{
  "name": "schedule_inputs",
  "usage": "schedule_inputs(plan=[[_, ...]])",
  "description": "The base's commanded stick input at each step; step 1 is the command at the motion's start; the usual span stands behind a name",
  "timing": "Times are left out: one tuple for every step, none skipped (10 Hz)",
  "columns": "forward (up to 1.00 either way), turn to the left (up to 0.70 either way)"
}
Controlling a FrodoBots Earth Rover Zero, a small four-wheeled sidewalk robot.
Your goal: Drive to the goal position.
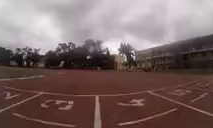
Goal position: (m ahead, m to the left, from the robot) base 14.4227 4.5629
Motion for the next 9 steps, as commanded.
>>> schedule_inputs(plan=[[0.7, 0.0], [0.7, 0.0], [0.7, 0.0], [0.7, 0.0], [0.7, 0.0], [0.7, 0.0], [0.7, 0.0], [0.7, 0.0], [0.7, 0.0]])
